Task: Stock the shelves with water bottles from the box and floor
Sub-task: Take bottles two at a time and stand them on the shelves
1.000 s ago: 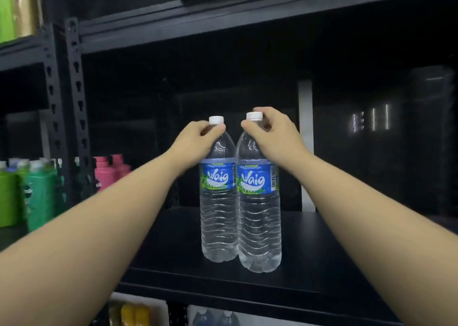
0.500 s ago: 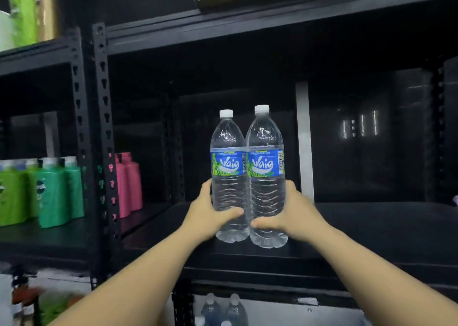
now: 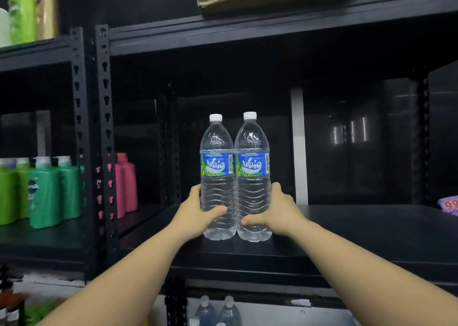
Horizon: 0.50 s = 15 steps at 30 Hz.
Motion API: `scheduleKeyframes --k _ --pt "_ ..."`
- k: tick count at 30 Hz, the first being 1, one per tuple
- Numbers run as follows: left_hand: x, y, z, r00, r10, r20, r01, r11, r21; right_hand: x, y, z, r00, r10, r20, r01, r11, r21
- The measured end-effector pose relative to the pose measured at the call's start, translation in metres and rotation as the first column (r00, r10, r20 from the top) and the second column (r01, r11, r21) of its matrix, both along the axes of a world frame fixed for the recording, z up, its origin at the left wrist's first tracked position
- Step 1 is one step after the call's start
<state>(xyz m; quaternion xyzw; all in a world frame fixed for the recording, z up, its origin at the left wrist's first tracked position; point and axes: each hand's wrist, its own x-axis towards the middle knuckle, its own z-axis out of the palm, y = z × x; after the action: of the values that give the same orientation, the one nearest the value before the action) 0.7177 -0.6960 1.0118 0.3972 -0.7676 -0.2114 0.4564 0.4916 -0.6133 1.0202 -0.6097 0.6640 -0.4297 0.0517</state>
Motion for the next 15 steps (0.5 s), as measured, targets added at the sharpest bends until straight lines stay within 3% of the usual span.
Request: scheduleKeyframes --k 15 --pt "0.013 -0.112 0.009 0.991 0.078 0.112 -0.084 0.995 0.053 0.01 -0.132 0.014 0.997 0.059 -0.04 -0.054 0.992 0.116"
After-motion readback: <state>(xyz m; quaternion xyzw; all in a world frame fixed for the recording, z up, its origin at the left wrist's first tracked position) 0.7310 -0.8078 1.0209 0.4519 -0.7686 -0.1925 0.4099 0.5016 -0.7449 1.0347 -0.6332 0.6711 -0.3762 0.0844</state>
